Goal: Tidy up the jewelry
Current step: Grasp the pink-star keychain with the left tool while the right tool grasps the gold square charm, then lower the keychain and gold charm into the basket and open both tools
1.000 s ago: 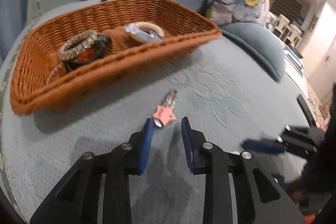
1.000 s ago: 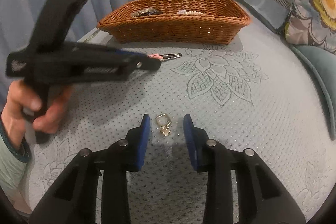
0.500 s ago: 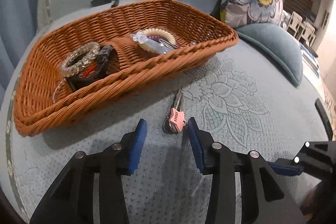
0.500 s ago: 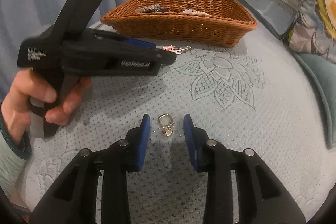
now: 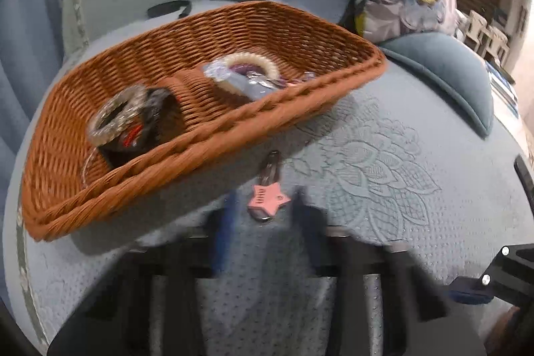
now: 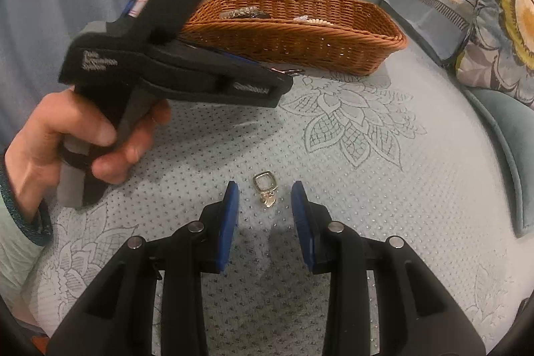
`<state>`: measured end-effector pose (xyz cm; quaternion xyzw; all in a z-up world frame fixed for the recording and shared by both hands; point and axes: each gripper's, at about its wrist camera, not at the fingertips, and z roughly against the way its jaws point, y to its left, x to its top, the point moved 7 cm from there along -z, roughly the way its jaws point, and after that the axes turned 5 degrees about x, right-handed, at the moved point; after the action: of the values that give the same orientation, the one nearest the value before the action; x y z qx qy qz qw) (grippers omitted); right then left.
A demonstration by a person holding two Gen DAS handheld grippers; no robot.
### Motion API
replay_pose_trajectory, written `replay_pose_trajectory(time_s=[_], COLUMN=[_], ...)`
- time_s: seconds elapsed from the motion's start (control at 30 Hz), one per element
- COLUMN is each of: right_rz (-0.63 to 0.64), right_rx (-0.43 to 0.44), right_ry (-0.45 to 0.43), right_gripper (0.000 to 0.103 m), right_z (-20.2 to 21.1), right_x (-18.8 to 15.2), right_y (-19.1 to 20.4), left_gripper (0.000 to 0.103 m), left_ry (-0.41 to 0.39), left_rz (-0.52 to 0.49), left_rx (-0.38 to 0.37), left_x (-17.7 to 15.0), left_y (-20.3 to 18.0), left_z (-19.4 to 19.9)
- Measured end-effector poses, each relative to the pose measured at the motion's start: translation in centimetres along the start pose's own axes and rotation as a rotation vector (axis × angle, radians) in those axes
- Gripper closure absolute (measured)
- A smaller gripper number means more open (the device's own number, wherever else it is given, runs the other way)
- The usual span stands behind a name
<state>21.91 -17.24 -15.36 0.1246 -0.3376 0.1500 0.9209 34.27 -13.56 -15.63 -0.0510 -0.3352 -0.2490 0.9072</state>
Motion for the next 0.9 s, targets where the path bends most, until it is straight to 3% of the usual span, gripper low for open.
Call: replay_pose_trajectory(time_s=[0.1, 0.53, 0.73, 0.9], right_rz=[0.013, 0.005, 0.012, 0.029], right_rx=[0.002, 0.034, 0.042, 0.025], right_ry=[-0.009, -0.114, -0.175, -0.240], right_gripper=[0.094, 0.094, 0.094, 0.094], right_z=[0.2, 3.4, 4.8, 5.1], right_x=[-0.1, 1.7, 5.4, 11.4], right_y=[0.3, 0.5, -0.3, -1.6], left_gripper=[0.082, 0.082, 0.082, 0.082], left_ry=[-0.025, -0.218, -0.308, -0.364], left_rz=[0.007, 0.165, 0.198, 0.241], left_rx=[-0.004, -0.042, -0.033, -0.014], left_x=[-0.5, -2.6, -0.4, 2.9], left_y=[0.1, 3.2, 4.6, 6.7], left_z=[1.0, 10.5, 13.3, 13.7])
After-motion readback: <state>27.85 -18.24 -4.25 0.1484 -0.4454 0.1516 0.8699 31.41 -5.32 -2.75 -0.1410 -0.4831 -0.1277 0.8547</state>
